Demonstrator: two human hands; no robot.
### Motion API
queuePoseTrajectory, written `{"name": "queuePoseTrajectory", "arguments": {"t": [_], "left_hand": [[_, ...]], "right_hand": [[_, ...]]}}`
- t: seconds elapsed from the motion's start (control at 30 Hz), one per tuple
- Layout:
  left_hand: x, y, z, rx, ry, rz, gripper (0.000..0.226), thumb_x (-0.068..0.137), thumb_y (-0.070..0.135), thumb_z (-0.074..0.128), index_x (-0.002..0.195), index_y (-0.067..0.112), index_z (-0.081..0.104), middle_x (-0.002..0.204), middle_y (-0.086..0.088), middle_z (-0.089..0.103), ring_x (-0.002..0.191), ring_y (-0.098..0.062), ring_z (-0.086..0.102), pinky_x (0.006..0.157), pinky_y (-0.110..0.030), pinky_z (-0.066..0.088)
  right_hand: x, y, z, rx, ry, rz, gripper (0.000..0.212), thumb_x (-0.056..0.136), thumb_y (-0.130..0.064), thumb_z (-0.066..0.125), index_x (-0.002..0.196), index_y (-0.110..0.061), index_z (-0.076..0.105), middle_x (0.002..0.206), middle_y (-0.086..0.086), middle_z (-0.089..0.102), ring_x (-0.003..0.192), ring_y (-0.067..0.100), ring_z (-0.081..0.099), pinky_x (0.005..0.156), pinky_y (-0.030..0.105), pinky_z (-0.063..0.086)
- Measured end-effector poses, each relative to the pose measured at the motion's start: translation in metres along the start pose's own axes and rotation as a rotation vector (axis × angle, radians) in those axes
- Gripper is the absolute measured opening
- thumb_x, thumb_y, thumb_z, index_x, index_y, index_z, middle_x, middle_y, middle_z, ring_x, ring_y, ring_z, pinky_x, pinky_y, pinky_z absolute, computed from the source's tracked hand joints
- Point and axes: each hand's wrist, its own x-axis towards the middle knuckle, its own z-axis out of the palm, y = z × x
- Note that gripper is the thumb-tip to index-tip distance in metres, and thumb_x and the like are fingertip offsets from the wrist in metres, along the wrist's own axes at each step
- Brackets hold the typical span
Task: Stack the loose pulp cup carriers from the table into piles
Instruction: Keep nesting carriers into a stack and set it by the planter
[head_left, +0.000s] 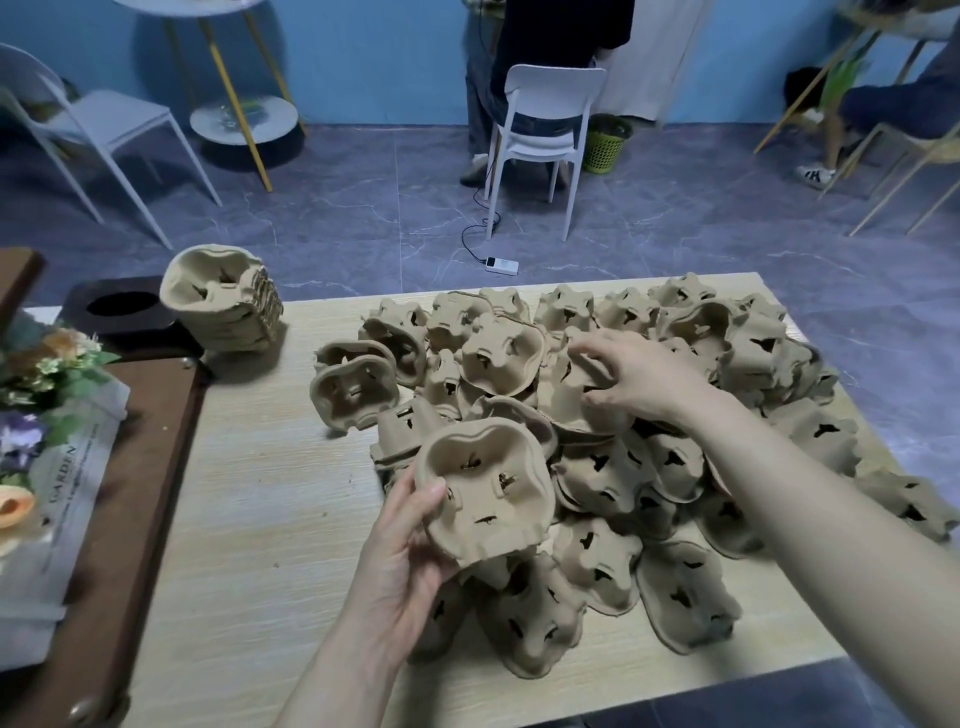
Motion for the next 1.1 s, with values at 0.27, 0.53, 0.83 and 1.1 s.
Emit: {"name": "queuePoseTrajectory", "arguments": {"t": [0.27, 0.53, 0.83, 1.1], "left_hand": [[0.001, 0.001, 0.002, 0.015, 0.014, -0.014, 0.042, 0.072, 0.020, 0.072, 0.113, 0.026, 0.072, 0.120, -0.006, 0.071, 0.100, -0.020, 0.071, 0.086, -0.052, 0.054], [0.002, -0.005, 0.005, -0.008, 0.009, -0.039, 0.038, 0.081, 0.016, 0.062, 0.117, 0.023, 0.069, 0.122, -0.007, 0.070, 0.111, -0.025, 0.065, 0.082, -0.050, 0.057], [0.001, -0.006, 0.004, 0.019, -0.016, -0.039, 0.037, 0.072, 0.021, 0.070, 0.108, 0.028, 0.075, 0.118, -0.004, 0.072, 0.104, -0.020, 0.070, 0.092, -0.058, 0.050], [-0.001, -0.003, 0.001, 0.021, -0.008, -0.041, 0.043, 0.071, 0.022, 0.071, 0.114, 0.026, 0.072, 0.120, -0.005, 0.071, 0.104, -0.021, 0.069, 0.090, -0.056, 0.052]], "right_hand": [[-0.040, -0.003, 0.007, 0.008, 0.209, -0.035, 0.089, 0.078, -0.039, 0.077, 0.151, -0.039, 0.025, 0.137, -0.003, 0.047, 0.115, 0.024, 0.055, 0.083, 0.033, 0.046], [-0.073, -0.017, 0.008, 0.032, 0.388, 0.010, 0.079, 0.085, -0.045, 0.067, 0.152, -0.037, 0.025, 0.122, 0.001, 0.059, 0.105, 0.025, 0.060, 0.080, 0.034, 0.048], [-0.101, -0.026, -0.011, -0.083, 0.340, 0.085, 0.057, 0.084, -0.049, 0.067, 0.133, -0.034, 0.044, 0.093, 0.000, 0.067, 0.090, 0.025, 0.062, 0.069, 0.032, 0.040], [-0.122, -0.018, -0.003, -0.122, 0.441, 0.063, 0.038, 0.072, -0.054, 0.074, 0.093, -0.025, 0.062, 0.065, 0.002, 0.060, 0.060, 0.028, 0.062, 0.050, 0.028, 0.040]]}}
